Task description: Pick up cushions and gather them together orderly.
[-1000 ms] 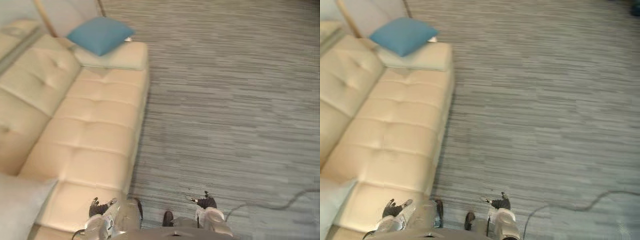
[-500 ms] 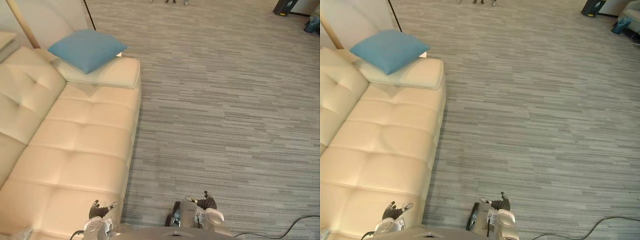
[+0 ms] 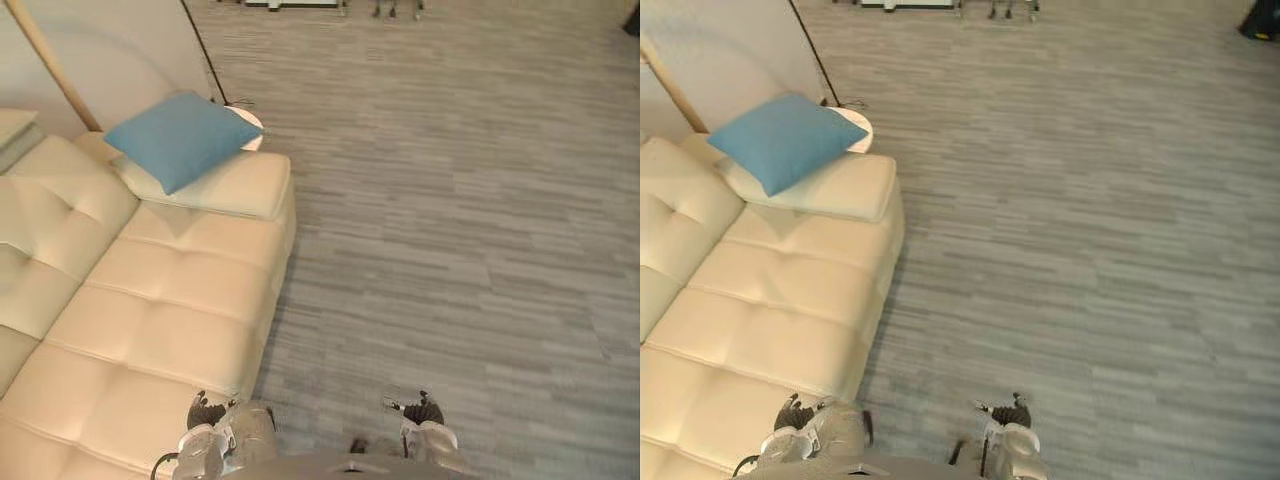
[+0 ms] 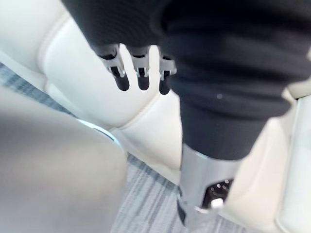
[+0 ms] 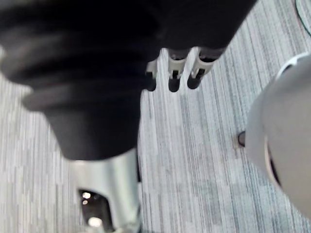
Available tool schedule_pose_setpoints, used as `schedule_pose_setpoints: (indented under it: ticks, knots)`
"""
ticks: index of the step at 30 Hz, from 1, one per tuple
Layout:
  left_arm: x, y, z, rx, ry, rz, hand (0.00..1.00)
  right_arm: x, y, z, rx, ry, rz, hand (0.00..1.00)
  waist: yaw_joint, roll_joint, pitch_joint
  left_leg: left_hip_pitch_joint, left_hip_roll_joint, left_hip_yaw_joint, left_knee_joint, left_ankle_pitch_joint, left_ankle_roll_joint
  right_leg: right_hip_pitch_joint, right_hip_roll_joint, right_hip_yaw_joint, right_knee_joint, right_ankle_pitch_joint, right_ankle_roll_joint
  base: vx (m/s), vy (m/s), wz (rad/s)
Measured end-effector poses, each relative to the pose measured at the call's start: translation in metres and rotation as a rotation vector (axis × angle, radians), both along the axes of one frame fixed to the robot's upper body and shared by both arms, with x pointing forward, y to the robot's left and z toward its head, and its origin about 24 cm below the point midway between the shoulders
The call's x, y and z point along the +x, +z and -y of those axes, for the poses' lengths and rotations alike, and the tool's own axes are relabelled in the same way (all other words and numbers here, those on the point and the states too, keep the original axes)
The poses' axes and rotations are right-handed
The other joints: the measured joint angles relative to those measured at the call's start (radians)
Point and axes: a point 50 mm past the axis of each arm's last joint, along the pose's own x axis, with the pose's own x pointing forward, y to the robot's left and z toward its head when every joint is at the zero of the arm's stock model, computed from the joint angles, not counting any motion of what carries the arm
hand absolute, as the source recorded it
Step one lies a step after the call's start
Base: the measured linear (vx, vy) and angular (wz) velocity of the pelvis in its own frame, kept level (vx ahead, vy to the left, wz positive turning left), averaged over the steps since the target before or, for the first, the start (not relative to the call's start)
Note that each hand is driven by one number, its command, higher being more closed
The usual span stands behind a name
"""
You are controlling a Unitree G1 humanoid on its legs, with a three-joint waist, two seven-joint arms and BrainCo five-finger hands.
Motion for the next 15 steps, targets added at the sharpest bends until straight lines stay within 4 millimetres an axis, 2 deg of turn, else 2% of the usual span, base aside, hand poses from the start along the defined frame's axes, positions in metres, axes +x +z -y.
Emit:
schedule_pose_setpoints:
  ticks: [1, 2, 3, 4, 5, 6, 7, 8, 9, 10, 11, 13, 15]
  knots:
    - [0.001, 0.0, 0.0, 0.001, 0.0, 0.002, 0.0, 0.0, 0.0, 0.0, 0.0, 0.0, 0.0, 0.0, -0.001, -0.002, 0.0, -0.012, -0.022, 0.035, -0.147, -0.007, 0.001, 0.034, -0.012, -0.009, -0.026, -0.007, 0.013, 0.44, 0.197, 0.17]
    - [-0.001, 0.0, 0.0, 0.001, 0.0, -0.002, 0.0, -0.002, 0.0, 0.002, -0.005, -0.01, -0.003, 0.0, 0.005, -0.004, -0.006, 0.009, -0.05, 0.079, -0.417, 0.049, -0.011, 0.06, -0.028, -0.009, -0.031, -0.026, 0.056, 0.52, 0.237, 0.09]
    - [-0.003, -0.001, 0.001, -0.005, 0.002, -0.007, 0.0, -0.002, 0.0, 0.005, -0.011, -0.01, -0.006, 0.0, 0.008, -0.001, -0.012, 0.017, -0.054, 0.082, -0.49, 0.136, 0.027, 0.065, -0.022, -0.001, -0.027, -0.038, 0.073, 0.45, 0.194, 0.0]
    - [-0.003, 0.0, -0.005, 0.008, 0.011, -0.005, 0.0, -0.003, -0.002, -0.002, 0.01, -0.013, -0.017, 0.0, 0.011, -0.041, -0.027, 0.041, -0.092, 0.108, -0.498, 0.1, 0.045, 0.07, -0.051, 0.033, -0.027, -0.052, 0.077, 0.35, 0.138, -0.01]
    - [-0.004, 0.0, -0.009, 0.018, 0.019, -0.005, 0.0, -0.005, -0.003, -0.006, 0.023, -0.018, -0.018, 0.0, 0.013, -0.066, -0.038, 0.041, -0.112, 0.111, -0.496, 0.074, 0.053, 0.07, -0.061, 0.059, -0.03, -0.043, 0.07, 0.46, 0.159, -0.03]
    - [-0.003, 0.0, -0.01, 0.022, 0.022, -0.003, 0.0, -0.006, -0.004, -0.006, 0.024, -0.014, -0.02, 0.0, 0.016, -0.084, -0.046, 0.046, -0.125, 0.115, -0.476, 0.031, 0.059, 0.067, -0.078, 0.092, 0.002, -0.03, 0.085, 0.48, 0.171, -0.06]
    - [-0.004, 0.0, -0.011, 0.024, 0.02, -0.005, 0.0, -0.005, -0.003, -0.006, 0.021, -0.01, -0.019, 0.0, 0.017, -0.089, -0.048, 0.059, -0.129, 0.122, -0.466, 0.015, 0.07, 0.053, -0.091, 0.11, 0.054, -0.03, 0.087, 0.48, 0.18, -0.13]
    - [-0.005, -0.001, -0.011, 0.024, 0.014, -0.015, 0.0, -0.004, -0.002, -0.007, 0.015, -0.002, -0.014, 0.0, 0.015, -0.092, -0.042, 0.109, -0.141, 0.131, -0.464, -0.019, 0.074, -0.006, -0.123, 0.147, 0.258, -0.005, 0.117, 0.48, 0.176, 0.0]
    - [-0.005, -0.001, -0.011, 0.027, 0.004, -0.018, 0.0, -0.004, -0.003, -0.007, 0.015, 0.001, -0.015, 0.0, 0.007, -0.091, -0.039, 0.136, -0.145, 0.129, -0.466, -0.031, 0.08, -0.043, -0.133, 0.165, 0.366, 0.026, 0.141, 0.47, 0.11, 0.25]
    - [-0.005, -0.002, -0.011, 0.034, -0.029, -0.032, 0.0, -0.006, -0.004, -0.008, 0.016, 0.01, -0.023, 0.0, -0.011, -0.091, -0.038, 0.191, -0.151, 0.12, -0.477, -0.047, 0.085, -0.113, -0.143, 0.185, 0.591, 0.049, 0.173, 0.62, 0.054, 0.54]
    - [-0.005, -0.002, -0.011, 0.034, -0.038, -0.037, 0.0, -0.007, -0.003, -0.007, 0.016, 0.01, -0.023, 0.0, -0.016, -0.087, -0.03, 0.261, -0.159, 0.108, -0.524, -0.048, 0.087, -0.175, -0.144, 0.172, 0.738, 0.046, 0.168, 0.43, -0.003, 0.5]
    - [-0.005, -0.002, -0.01, 0.032, -0.045, -0.039, 0.0, -0.007, -0.003, -0.007, 0.016, 0.01, -0.019, 0.0, -0.013, -0.089, -0.028, 0.327, -0.157, 0.1, -0.572, -0.053, 0.079, -0.222, -0.145, 0.123, 0.774, 0.03, 0.139, 0.3, -0.053, 0.21]
    - [-0.004, -0.002, -0.01, 0.032, -0.047, -0.039, 0.0, -0.004, -0.002, -0.007, 0.013, 0.01, -0.006, 0.0, -0.017, -0.091, -0.028, 0.372, -0.148, 0.08, -0.591, -0.078, 0.055, -0.274, -0.158, 0.05, 0.714, 0.007, 0.102, 0.32, -0.143, 0.2]
